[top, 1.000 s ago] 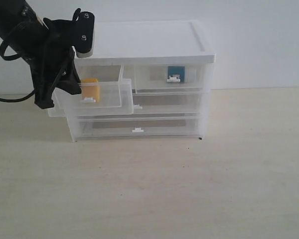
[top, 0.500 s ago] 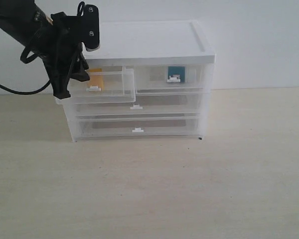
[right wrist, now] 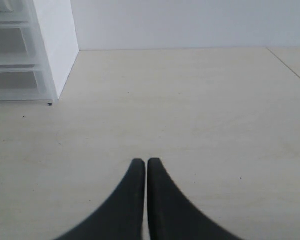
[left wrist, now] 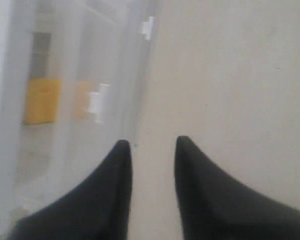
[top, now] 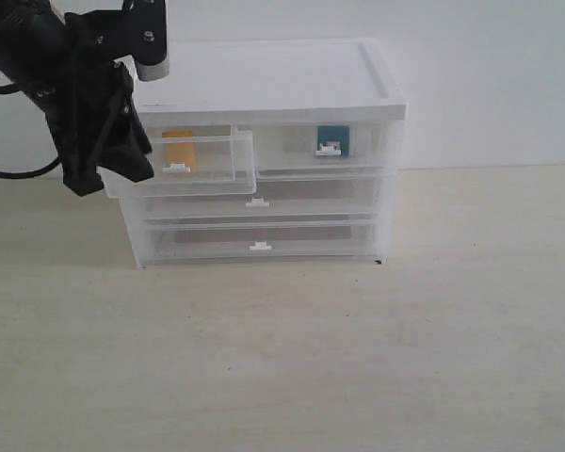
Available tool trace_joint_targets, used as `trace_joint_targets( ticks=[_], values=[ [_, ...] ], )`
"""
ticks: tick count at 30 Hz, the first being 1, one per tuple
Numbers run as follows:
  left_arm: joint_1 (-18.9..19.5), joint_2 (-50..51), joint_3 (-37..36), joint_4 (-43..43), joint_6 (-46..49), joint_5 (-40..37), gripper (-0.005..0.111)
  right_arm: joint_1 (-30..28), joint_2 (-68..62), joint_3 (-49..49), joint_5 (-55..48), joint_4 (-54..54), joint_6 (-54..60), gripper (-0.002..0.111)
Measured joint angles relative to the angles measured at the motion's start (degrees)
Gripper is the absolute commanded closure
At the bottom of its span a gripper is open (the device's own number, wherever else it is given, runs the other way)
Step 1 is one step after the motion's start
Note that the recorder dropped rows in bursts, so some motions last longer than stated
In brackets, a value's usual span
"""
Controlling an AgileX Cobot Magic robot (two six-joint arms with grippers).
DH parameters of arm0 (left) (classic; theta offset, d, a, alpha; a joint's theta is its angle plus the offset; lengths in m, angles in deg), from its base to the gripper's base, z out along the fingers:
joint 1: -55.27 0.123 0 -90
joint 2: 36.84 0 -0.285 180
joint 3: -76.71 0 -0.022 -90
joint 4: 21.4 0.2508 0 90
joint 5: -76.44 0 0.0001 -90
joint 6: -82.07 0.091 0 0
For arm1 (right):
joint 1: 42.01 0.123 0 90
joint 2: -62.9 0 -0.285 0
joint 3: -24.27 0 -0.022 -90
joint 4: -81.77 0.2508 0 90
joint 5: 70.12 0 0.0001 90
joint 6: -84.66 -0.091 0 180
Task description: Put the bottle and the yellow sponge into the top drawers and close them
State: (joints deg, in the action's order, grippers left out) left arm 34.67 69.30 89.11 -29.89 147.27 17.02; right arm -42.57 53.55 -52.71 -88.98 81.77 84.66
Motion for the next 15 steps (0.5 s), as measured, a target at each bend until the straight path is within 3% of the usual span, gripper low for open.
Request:
trace_joint_targets(
  ticks=[4,10,15],
  values=[
    [0.0,0.4,-0.3,-0.6,-4.7,-1.4,0.102,0.0,0.0,0.0,0.0,0.0,0.0,0.108],
    [0.0,2.8,-1.8,-0.7,-13.7,10.0,0.102,0.0,0.0,0.0,0.0,0.0,0.0,0.108],
    [0.0,5.5,-1.9,-0.7,-15.4,14.8,0.102,0.0,0.0,0.0,0.0,0.0,0.0,0.108]
  ],
)
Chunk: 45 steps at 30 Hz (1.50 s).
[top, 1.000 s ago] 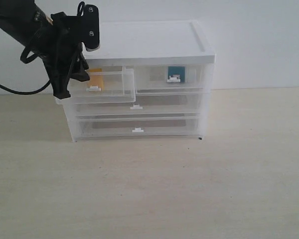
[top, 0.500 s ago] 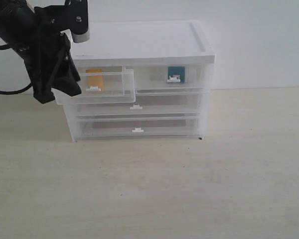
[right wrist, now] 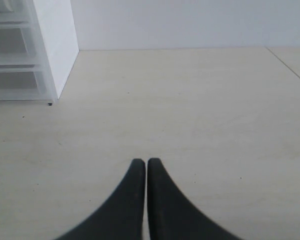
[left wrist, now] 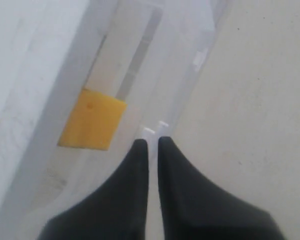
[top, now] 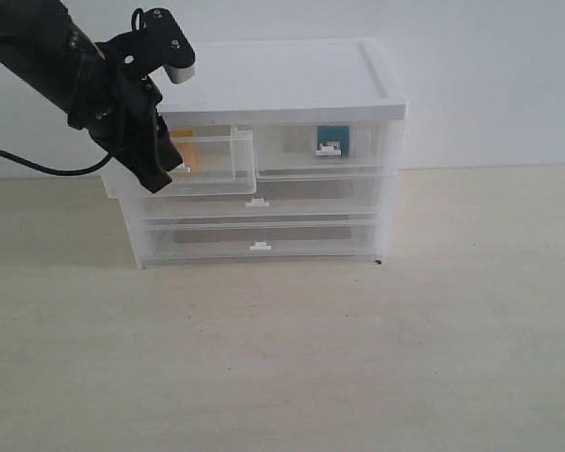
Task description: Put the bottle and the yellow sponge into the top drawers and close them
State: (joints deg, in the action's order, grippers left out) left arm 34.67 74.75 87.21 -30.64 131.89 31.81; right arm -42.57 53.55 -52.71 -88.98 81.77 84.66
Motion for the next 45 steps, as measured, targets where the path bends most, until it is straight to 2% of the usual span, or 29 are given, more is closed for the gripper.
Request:
trace_joint_targets(
  ticks=[10,17,21,24,28,30,34,38,42,45],
  values=[
    [0.0,3.1,-0.2,0.2,-0.2,11.9,0.102,0.0,0.0,0.0,0.0,0.0,0.0,0.108],
    [0.0,3.3,-0.5,0.2,-0.3,12.2,0.102,0.0,0.0,0.0,0.0,0.0,0.0,0.108],
    [0.0,1.4,-0.5,1.0,-3.5,10.2,0.102,0.0,0.0,0.0,0.0,0.0,0.0,0.108],
    [0.0,-2.0,-0.5,4.5,-13.6,5.9,0.102,0.0,0.0,0.0,0.0,0.0,0.0,0.108],
    [0.0,-6.9,-1.9,14.6,-34.7,1.0,0.102,0.0,0.0,0.0,0.0,0.0,0.0,0.108],
    [0.0,-11.4,-6.9,22.5,-45.7,0.6,0.102,0.0,0.0,0.0,0.0,0.0,0.0,0.108],
    [0.0,-19.5,-16.7,31.5,-56.7,2.1,0.102,0.0,0.0,0.0,0.0,0.0,0.0,0.108],
    [0.0,-29.9,-27.4,32.8,-63.9,10.1,0.102,0.0,0.0,0.0,0.0,0.0,0.0,0.108],
    [0.0,-38.2,-35.6,32.8,-67.1,15.4,0.102,0.0,0.0,0.0,0.0,0.0,0.0,0.108],
    [0.0,-42.4,-39.6,32.8,-67.3,16.2,0.102,0.0,0.0,0.0,0.0,0.0,0.0,0.108]
  ],
)
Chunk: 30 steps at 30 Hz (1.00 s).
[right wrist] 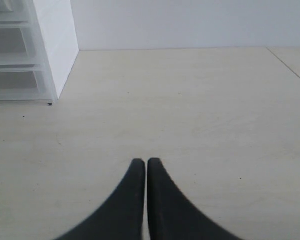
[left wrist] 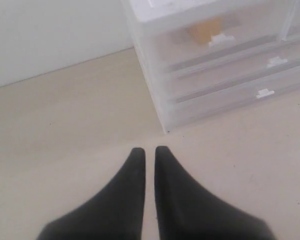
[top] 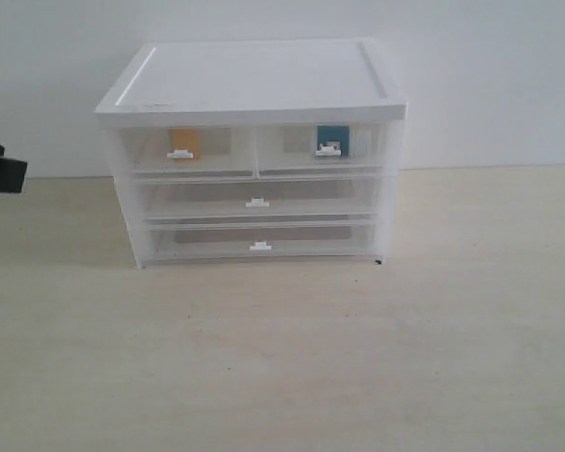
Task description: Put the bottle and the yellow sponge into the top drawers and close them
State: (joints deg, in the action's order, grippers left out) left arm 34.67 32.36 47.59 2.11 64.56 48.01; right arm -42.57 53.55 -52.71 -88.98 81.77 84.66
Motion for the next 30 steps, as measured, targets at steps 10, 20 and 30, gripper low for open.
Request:
trace_joint_targets(
  ticks=[10,20,30],
  values=[
    [0.0,-16.1,-6.6,-1.2,-0.4,-10.2,0.102,0.0,0.0,0.0,0.0,0.0,0.0,0.108],
    [0.0,-22.6,-8.2,-0.5,0.3,-14.2,0.102,0.0,0.0,0.0,0.0,0.0,0.0,0.108],
    [0.0,-22.6,-12.0,-1.0,6.3,-2.4,0.102,0.0,0.0,0.0,0.0,0.0,0.0,0.108]
  ],
)
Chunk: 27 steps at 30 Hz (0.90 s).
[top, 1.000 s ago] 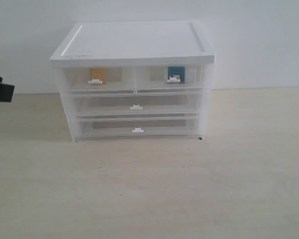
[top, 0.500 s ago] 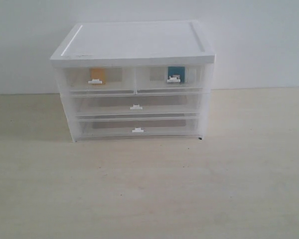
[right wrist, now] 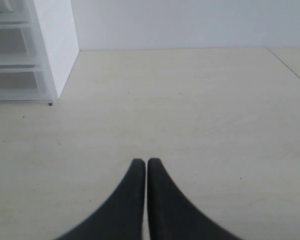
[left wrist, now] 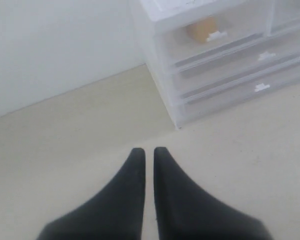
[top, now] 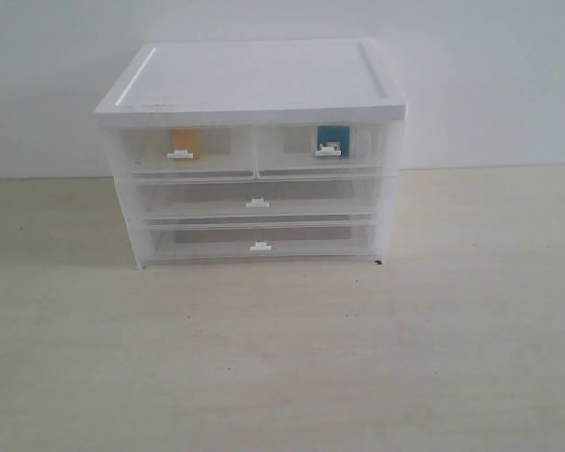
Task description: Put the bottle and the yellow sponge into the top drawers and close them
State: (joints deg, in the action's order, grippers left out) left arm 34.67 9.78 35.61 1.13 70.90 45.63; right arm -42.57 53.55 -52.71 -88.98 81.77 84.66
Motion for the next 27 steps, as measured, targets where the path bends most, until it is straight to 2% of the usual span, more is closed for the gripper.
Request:
trace_joint_targets(
  ticks=[3,9,18,27],
  values=[
    [0.0,-0.7,-4.3,-2.8,7.0,7.5,0.102,0.0,0.0,0.0,0.0,0.0,0.0,0.108],
    [0.3,-12.0,-10.8,-4.2,9.4,10.2,0.102,0.0,0.0,0.0,0.0,0.0,0.0,0.108],
    [9.0,-24.9,-18.9,-7.3,9.5,9.9,0.102,0.0,0.0,0.0,0.0,0.0,0.0,0.108],
    [15.0,-32.4,-24.1,-13.3,12.0,9.9,0.102,0.0,0.0,0.0,0.0,0.0,0.0,0.108]
  ],
)
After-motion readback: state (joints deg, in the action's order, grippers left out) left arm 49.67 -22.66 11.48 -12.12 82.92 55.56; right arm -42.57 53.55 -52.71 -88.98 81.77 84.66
